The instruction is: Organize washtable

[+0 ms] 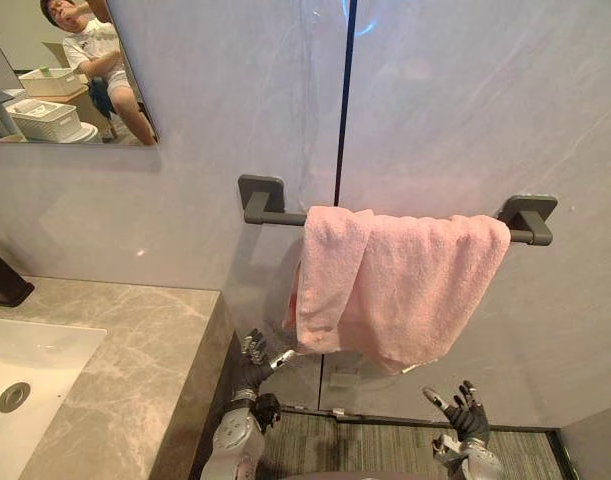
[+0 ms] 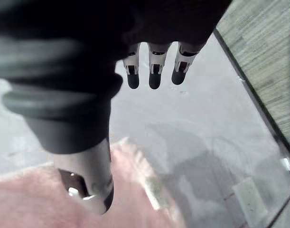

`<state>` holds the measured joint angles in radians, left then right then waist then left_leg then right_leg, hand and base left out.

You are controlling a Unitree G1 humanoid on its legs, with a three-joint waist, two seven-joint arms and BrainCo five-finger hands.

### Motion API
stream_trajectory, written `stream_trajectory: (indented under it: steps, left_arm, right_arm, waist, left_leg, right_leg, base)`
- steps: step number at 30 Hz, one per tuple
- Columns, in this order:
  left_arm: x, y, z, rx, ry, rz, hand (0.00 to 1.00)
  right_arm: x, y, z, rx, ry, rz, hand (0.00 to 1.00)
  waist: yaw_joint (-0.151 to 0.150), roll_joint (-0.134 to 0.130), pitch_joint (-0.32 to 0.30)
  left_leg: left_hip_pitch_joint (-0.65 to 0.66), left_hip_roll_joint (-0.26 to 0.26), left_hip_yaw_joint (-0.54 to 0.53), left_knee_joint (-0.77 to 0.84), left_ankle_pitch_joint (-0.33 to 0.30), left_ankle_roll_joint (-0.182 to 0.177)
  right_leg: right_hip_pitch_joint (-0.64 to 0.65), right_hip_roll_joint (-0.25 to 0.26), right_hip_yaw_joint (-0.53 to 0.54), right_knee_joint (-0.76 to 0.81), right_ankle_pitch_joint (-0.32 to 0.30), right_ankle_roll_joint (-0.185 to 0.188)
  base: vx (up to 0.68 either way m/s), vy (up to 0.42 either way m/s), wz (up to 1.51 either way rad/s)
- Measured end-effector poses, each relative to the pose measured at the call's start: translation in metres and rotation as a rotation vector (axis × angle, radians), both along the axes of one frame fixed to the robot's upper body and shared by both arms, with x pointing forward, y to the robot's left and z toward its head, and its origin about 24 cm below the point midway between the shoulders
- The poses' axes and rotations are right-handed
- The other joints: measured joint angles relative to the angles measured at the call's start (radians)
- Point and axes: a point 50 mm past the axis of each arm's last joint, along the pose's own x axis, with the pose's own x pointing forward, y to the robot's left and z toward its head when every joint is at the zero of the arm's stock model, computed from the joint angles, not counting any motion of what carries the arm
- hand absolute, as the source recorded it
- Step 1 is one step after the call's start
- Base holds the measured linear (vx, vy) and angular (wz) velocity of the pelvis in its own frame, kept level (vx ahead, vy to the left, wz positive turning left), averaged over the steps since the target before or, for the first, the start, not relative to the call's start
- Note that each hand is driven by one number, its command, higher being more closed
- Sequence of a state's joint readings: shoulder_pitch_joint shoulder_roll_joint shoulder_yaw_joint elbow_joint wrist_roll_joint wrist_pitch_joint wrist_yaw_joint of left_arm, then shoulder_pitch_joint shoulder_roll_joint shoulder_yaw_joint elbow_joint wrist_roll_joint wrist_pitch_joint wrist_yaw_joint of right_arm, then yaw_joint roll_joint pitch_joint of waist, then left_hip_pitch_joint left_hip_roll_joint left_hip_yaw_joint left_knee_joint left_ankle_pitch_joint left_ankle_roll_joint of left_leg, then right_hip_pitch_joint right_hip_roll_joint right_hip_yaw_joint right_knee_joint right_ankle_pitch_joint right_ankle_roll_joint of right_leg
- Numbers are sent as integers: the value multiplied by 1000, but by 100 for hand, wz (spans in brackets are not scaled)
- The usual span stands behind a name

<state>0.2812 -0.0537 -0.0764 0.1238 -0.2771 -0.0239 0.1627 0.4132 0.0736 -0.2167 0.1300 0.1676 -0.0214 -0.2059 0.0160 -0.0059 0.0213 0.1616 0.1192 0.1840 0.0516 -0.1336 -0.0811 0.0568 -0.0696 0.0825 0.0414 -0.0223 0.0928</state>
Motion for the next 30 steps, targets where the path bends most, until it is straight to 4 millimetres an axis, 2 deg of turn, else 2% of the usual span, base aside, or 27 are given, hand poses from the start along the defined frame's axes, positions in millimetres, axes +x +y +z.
stream_trajectory:
  steps: [5, 7, 9, 11, 13, 14, 15, 17, 18, 19, 22, 28, 30]
  left_arm:
    - [0, 19, 21, -4, -84, 103, 0]
    - [1, 25, 36, -19, -146, 150, 0]
    - [3, 26, 43, -18, -182, 152, 0]
    - [6, 27, 59, -15, -249, 154, 0]
    - [8, 27, 73, -14, -313, 154, 0]
    - [9, 28, 88, -9, -386, 158, 0]
    - [9, 29, 93, -7, -411, 160, 0]
    - [8, 30, 116, -1, -519, 175, 0]
    - [8, 30, 118, 0, -527, 175, 0]
    - [6, 31, 130, 5, -590, 176, 0]
    - [1, 29, 155, 1, -717, 176, 0]
    - [-9, 26, 186, -67, -902, 171, 0]
    - [-10, 21, 190, -117, -931, 141, 0]
  right_arm:
    - [0, -21, 26, -82, -90, -105, 0]
    - [-1, -27, 40, -115, -147, -146, 0]
    - [0, -30, 51, -131, -193, -161, 0]
    - [4, -31, 69, -157, -280, -165, 0]
    - [9, -30, 85, -181, -356, -163, 0]
    - [12, -30, 102, -211, -437, -157, 0]
    - [13, -29, 109, -224, -467, -155, 0]
    - [15, -26, 137, -271, -603, -142, 0]
    - [15, -26, 139, -275, -613, -141, 0]
    - [15, -24, 154, -306, -685, -130, 0]
    - [17, -16, 178, -336, -824, -101, 0]
    - [25, -1, 199, -290, -1024, 8, 0]
    - [28, 5, 203, -253, -1076, 51, 0]
  waist:
    - [1, 2, -10]
    - [1, 4, -18]
    - [1, 7, -20]
    - [0, 10, -21]
    - [0, 11, -22]
    - [0, 12, -25]
    - [0, 12, -27]
    - [0, 14, -35]
    - [0, 14, -36]
    - [0, 16, -43]
    - [0, 14, -48]
    - [-2, 20, -56]
    - [-2, 21, -64]
  left_leg:
    - [8, 2, 0, 3, -5, 0]
    - [8, 2, 0, 3, -7, 0]
    - [8, 3, 1, 10, -13, 0]
    - [8, 4, 0, 27, -24, 1]
    - [8, 4, 1, 34, -28, 1]
    - [7, 4, 1, 35, -28, 1]
    - [7, 4, 1, 35, -28, 1]
    - [7, 4, 1, 37, -29, 1]
    - [7, 4, 1, 37, -29, 1]
    - [7, 4, 1, 40, -29, 1]
    - [7, 4, -1, 53, -32, 1]
    - [7, -1, -5, 54, -34, 3]
    - [7, -2, -6, 53, -34, 3]
  right_leg:
    - [11, 0, -1, -3, 0, 0]
    - [13, 0, -1, -3, -1, 0]
    - [17, 0, -1, -3, -1, 1]
    - [24, 0, -1, -3, -1, 1]
    - [26, -1, -1, -2, -1, 1]
    - [26, -1, -1, -2, -2, 1]
    - [26, -1, -1, -2, -2, 1]
    - [26, -1, -1, -2, -2, 1]
    - [26, -1, -1, -2, -2, 1]
    - [26, -1, -1, -2, -2, 1]
    - [29, -2, 0, 0, -2, 1]
    - [28, 0, 1, 11, -3, 1]
    - [28, 1, 2, 11, -3, 1]
  base:
    - [0, 0, 0]
    - [0, 0, 0]
    - [0, 0, 0]
    - [0, 0, 0]
    - [0, 0, 0]
    - [0, 0, 0]
    - [0, 0, 0]
    - [0, 0, 0]
    - [0, 0, 0]
    - [0, 0, 0]
    - [0, 0, 0]
    - [-45, -10, 0]
    - [-18, -8, 0]
